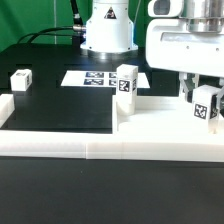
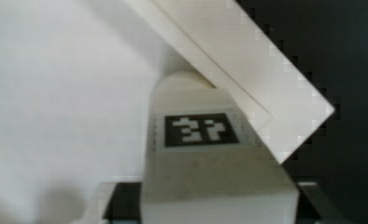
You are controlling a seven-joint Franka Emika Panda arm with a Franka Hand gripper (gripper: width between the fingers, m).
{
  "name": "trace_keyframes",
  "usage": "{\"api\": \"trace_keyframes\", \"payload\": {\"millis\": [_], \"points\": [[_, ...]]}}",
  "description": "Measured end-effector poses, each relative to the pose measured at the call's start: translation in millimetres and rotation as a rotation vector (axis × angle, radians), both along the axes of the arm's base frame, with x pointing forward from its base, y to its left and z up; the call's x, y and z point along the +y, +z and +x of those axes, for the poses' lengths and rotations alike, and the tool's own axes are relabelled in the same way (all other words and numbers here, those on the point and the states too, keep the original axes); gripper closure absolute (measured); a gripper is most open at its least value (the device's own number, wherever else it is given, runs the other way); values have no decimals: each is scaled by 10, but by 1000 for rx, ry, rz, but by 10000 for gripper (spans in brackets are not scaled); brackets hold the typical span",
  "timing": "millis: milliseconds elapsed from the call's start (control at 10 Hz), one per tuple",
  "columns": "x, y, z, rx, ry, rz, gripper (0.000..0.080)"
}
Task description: Assemble square table
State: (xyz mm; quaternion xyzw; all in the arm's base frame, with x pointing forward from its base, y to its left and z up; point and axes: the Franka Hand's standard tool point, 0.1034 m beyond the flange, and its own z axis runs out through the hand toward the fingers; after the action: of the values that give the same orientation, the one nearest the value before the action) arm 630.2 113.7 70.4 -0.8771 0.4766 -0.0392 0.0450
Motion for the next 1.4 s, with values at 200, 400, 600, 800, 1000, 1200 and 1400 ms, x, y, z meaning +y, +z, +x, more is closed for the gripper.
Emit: {"api": "trace_keyframes", "payload": {"millis": [200,400,600,800,1000,1200,1400], "points": [[36,-6,1,66,-256,31,503],[56,-50,-6,101,-520,62,503],[65,-60,-10,116,-715,93,504],[50,-65,-13,122,-842,107,504],[42,-63,-22,127,-872,100,503],[36,-64,-23,126,-866,100,503],[38,-72,-13,101,-698,92,207]]}}
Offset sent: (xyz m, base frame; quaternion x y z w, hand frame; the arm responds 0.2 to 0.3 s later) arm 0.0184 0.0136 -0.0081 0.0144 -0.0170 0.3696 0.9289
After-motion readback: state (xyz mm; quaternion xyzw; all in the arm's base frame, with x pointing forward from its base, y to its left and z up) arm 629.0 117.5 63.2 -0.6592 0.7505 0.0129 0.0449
